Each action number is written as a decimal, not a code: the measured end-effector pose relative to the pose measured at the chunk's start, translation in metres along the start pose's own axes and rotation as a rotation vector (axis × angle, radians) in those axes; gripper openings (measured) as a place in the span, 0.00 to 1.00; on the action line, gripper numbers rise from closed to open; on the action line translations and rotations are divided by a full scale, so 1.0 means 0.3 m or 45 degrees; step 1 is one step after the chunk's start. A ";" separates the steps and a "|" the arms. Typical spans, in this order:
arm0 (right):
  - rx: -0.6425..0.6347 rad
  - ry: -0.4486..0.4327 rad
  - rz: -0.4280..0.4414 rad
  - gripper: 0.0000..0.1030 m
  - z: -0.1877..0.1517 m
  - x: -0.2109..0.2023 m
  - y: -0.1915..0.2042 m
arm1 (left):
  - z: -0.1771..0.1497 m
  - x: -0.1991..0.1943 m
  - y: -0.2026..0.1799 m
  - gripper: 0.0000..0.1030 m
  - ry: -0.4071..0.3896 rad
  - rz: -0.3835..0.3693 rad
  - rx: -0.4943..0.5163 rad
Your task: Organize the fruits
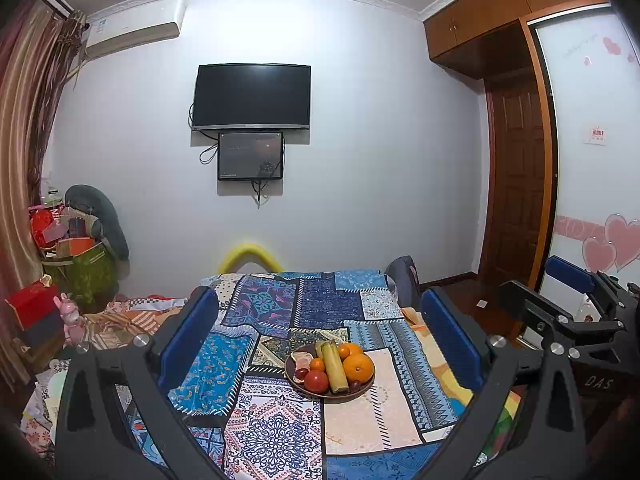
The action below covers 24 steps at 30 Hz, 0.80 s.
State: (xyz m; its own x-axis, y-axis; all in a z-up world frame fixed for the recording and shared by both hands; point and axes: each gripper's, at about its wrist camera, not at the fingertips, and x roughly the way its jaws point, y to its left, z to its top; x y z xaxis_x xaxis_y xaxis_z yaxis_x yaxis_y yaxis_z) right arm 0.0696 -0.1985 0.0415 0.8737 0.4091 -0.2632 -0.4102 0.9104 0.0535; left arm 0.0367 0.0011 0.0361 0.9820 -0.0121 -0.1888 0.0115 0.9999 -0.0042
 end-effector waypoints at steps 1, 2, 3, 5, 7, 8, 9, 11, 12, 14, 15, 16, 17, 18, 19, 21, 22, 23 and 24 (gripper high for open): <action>0.000 -0.001 0.000 1.00 0.002 -0.001 -0.001 | 0.000 0.000 -0.001 1.00 0.000 -0.001 0.000; 0.000 -0.001 -0.001 1.00 0.004 -0.001 -0.002 | 0.000 0.001 -0.001 1.00 0.000 -0.001 0.001; 0.000 0.000 0.000 1.00 0.002 0.000 -0.001 | 0.002 0.000 -0.002 1.00 0.000 0.000 0.002; 0.002 0.000 0.001 1.00 0.003 -0.002 -0.002 | 0.003 -0.002 -0.004 1.00 0.000 0.002 0.002; 0.001 -0.001 0.001 1.00 0.004 -0.002 -0.002 | 0.005 -0.001 -0.005 1.00 -0.001 0.003 0.002; 0.001 -0.001 0.001 1.00 0.004 -0.002 -0.003 | 0.003 -0.001 -0.004 1.00 0.000 0.003 0.001; 0.000 -0.001 0.001 1.00 0.004 -0.002 -0.003 | 0.004 0.000 -0.005 1.00 0.001 0.001 -0.001; -0.001 -0.001 -0.001 1.00 0.006 -0.003 -0.003 | 0.004 0.000 -0.006 1.00 0.002 -0.001 -0.003; 0.001 -0.001 0.000 1.00 0.006 -0.003 -0.004 | 0.004 0.001 -0.007 1.00 0.003 -0.003 -0.004; 0.003 -0.001 0.002 1.00 0.005 -0.002 -0.003 | 0.005 0.002 -0.009 1.00 0.007 -0.010 -0.007; 0.003 -0.001 0.001 1.00 0.006 -0.003 -0.004 | 0.006 0.005 -0.011 1.00 0.011 -0.015 -0.007; 0.003 -0.001 0.001 1.00 0.009 -0.005 -0.004 | 0.005 0.004 -0.010 1.00 0.012 -0.020 -0.008; 0.003 -0.002 0.000 1.00 0.010 -0.005 -0.004 | 0.004 0.004 -0.011 1.00 0.012 -0.024 -0.008; 0.002 -0.002 -0.002 1.00 0.010 -0.005 -0.006 | 0.004 0.004 -0.013 1.00 0.012 -0.025 -0.006; 0.002 -0.002 -0.003 1.00 0.011 -0.005 -0.006 | 0.004 0.004 -0.015 1.00 0.012 -0.024 -0.004; 0.003 -0.002 -0.004 1.00 0.015 -0.006 -0.008 | 0.003 0.003 -0.017 1.00 0.010 -0.025 -0.002; 0.003 -0.001 -0.004 1.00 0.013 -0.005 -0.007 | 0.003 0.003 -0.016 1.00 0.012 -0.025 -0.003; 0.005 0.000 -0.005 1.00 0.014 -0.005 -0.008 | 0.003 0.003 -0.018 1.00 0.014 -0.026 -0.004; 0.006 0.002 -0.006 1.00 0.016 -0.004 -0.010 | 0.003 0.005 -0.019 1.00 0.018 -0.029 -0.005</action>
State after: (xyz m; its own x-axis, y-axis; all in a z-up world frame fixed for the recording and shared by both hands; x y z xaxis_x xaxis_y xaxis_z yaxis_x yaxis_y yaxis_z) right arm 0.0710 -0.2014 0.0462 0.8751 0.4049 -0.2651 -0.4050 0.9126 0.0568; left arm 0.0382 -0.0046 0.0367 0.9787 -0.0350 -0.2025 0.0333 0.9994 -0.0122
